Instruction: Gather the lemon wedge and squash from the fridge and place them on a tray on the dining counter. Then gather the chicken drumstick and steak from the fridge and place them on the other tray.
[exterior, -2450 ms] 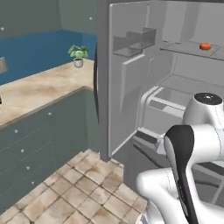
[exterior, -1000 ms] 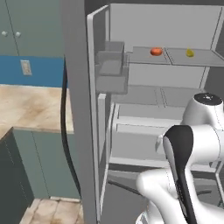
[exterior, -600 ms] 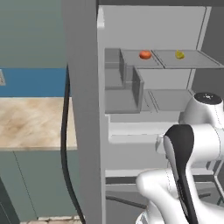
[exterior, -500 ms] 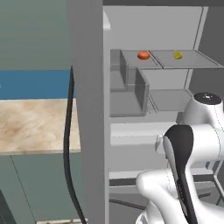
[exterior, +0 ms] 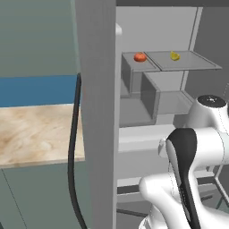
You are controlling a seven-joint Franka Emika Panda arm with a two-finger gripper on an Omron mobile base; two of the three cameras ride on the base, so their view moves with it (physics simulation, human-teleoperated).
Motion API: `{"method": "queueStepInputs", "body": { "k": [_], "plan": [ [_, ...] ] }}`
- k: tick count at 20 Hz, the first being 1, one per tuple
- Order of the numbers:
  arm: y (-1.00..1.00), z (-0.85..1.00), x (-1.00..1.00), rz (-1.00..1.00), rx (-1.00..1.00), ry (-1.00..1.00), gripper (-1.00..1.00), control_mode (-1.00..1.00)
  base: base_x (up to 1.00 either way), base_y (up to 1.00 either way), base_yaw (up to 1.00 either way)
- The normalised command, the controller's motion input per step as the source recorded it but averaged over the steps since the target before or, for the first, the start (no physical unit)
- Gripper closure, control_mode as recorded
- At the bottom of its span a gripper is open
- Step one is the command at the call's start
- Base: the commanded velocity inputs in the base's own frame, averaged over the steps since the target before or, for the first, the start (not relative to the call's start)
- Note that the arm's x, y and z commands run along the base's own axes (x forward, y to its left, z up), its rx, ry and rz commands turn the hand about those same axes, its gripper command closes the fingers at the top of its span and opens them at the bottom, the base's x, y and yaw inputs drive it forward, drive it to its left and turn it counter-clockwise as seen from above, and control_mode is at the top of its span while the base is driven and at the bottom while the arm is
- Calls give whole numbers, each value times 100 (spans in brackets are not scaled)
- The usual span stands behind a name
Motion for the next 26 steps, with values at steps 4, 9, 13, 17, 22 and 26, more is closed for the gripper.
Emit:
{"method": "queueStepInputs", "body": {
  "k": [4,9,13,17,22,26],
  "plan": [
    [0,0,0,0,0,0,-100,100,59,-15,-20],
    [0,0,0,0,0,0,-100,100,74,-27,-13],
    [0,0,0,0,0,0,-100,100,59,-23,-16],
    [0,0,0,0,0,0,-100,100,-18,-4,-20],
    [0,0,0,0,0,0,-100,100,-18,-17,-9],
    [0,0,0,0,0,0,-100,100,40,-37,-1]
  ]
}}
